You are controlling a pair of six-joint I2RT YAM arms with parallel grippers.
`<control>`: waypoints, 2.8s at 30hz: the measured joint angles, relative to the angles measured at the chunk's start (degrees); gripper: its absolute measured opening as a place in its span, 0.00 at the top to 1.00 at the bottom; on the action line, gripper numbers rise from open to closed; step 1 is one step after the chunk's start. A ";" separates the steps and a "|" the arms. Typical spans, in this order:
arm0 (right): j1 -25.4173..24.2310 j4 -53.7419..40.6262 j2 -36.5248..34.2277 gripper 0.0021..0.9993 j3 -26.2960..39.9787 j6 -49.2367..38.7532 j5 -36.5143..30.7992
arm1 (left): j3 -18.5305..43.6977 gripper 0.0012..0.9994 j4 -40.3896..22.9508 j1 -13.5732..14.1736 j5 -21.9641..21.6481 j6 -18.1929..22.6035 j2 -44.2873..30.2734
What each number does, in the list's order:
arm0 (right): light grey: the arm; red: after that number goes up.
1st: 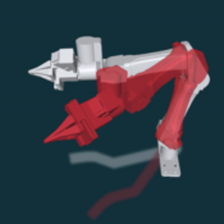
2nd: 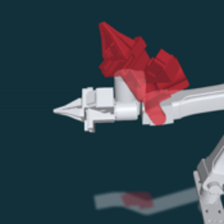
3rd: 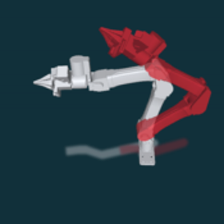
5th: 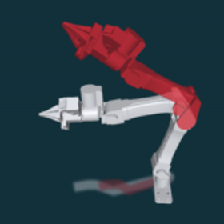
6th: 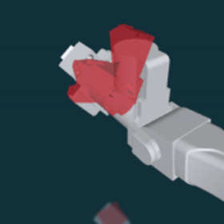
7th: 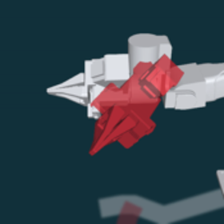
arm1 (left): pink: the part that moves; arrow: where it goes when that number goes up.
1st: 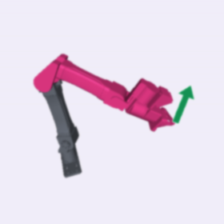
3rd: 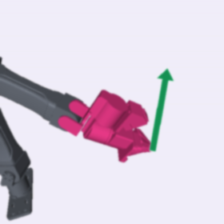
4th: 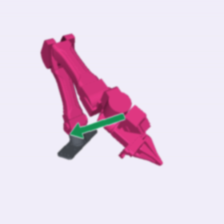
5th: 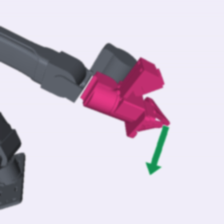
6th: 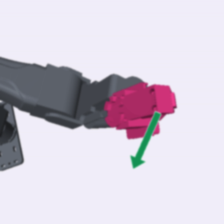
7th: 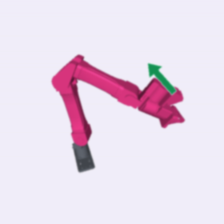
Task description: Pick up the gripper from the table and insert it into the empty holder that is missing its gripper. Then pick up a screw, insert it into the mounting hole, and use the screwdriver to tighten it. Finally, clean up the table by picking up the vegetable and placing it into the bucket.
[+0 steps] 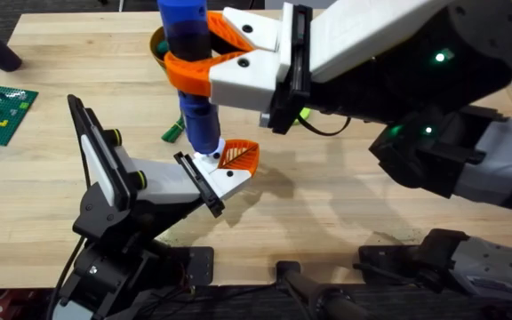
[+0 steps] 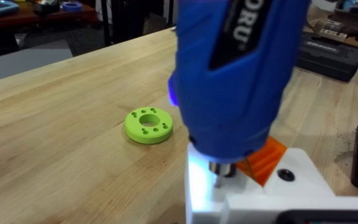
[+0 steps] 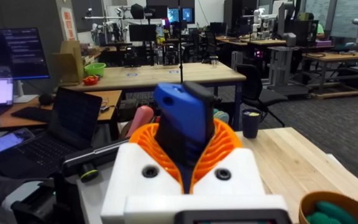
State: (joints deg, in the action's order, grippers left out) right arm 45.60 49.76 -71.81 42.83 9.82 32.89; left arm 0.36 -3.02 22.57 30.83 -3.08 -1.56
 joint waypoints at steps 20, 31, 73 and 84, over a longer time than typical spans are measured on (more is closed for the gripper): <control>-0.13 0.41 -0.20 0.95 0.04 0.21 -0.48 | 0.00 0.99 0.00 0.02 0.02 -0.76 -0.04; -0.20 1.99 -0.19 0.95 -0.27 0.26 1.05 | 0.00 0.99 0.01 0.02 0.01 -0.77 -0.04; -2.78 -1.18 3.72 0.95 -0.66 3.45 3.24 | 0.00 0.99 0.03 0.02 0.00 -0.75 -0.04; -2.78 -1.09 3.52 0.95 -0.66 2.34 3.18 | 0.00 0.99 0.01 0.02 0.00 -0.75 -0.04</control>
State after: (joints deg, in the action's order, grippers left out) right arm 42.83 48.67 -68.30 42.17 12.17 36.07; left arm 0.36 -3.01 22.59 30.83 -3.84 -1.61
